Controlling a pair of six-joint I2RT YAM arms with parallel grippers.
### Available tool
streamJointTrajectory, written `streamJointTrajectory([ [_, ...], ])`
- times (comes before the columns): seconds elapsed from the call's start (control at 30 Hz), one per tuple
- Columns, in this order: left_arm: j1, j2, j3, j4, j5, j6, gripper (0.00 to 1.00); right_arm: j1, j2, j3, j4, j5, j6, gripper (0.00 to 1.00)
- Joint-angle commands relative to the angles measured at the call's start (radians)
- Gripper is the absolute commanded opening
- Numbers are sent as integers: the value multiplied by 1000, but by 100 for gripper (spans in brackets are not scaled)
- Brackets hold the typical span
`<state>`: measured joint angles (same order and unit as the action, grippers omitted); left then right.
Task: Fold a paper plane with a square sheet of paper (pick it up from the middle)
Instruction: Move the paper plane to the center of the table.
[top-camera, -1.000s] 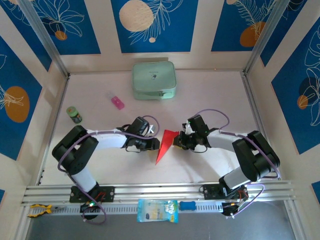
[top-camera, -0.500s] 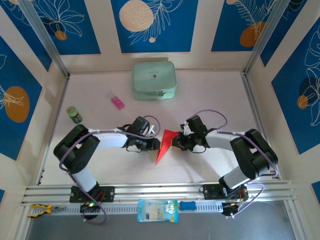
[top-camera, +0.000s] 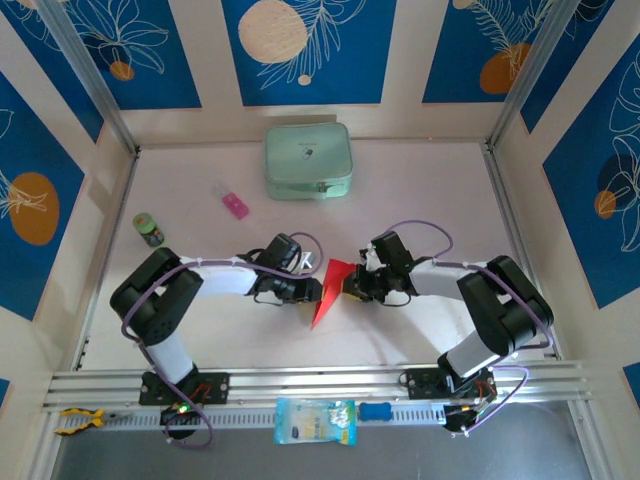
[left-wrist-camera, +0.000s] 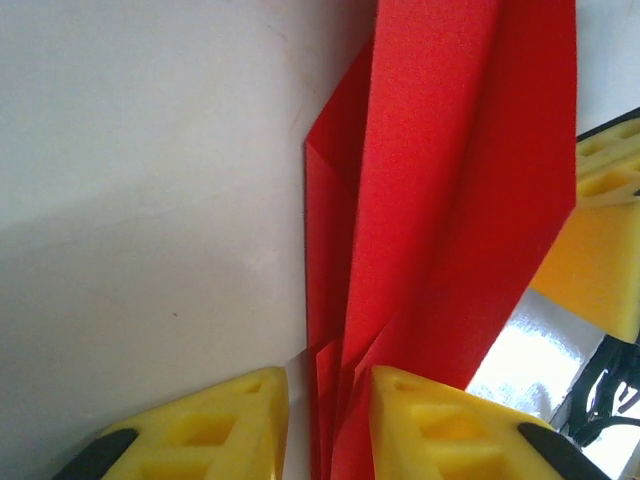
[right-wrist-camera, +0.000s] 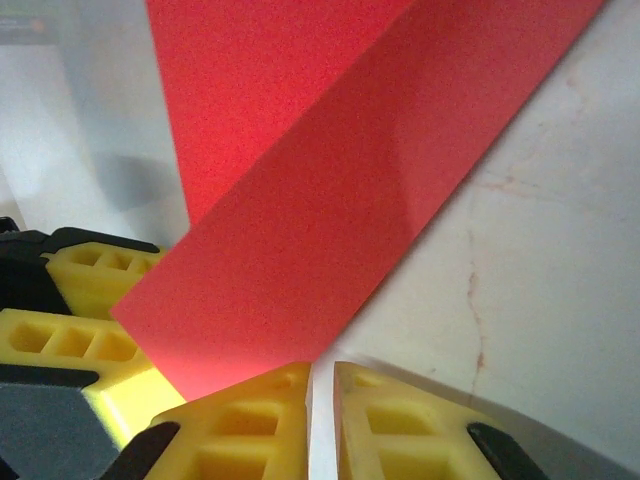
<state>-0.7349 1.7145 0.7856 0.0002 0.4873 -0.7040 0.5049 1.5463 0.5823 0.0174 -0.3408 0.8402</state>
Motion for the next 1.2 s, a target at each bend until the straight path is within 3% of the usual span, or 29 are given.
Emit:
streamJointTrajectory([
  [0.0,-10,23,24,12,55,19,27,12,18,6,15,-32,9,14],
  [0.53,-14,54,39,35,115,19,26,17,31,7,27,-41,13,13],
  [0.87,-18,8,35,29,84,11,10,3,11,17,-2,-32,-3,13],
  [1.0,-18,-78,13,-16,-59,3,5,-12,-51,27,-60,12,-18,13],
  [1.17,-26,-227,5,-221,-412,-15,1,-25,-117,33,-100,50,-23,15],
])
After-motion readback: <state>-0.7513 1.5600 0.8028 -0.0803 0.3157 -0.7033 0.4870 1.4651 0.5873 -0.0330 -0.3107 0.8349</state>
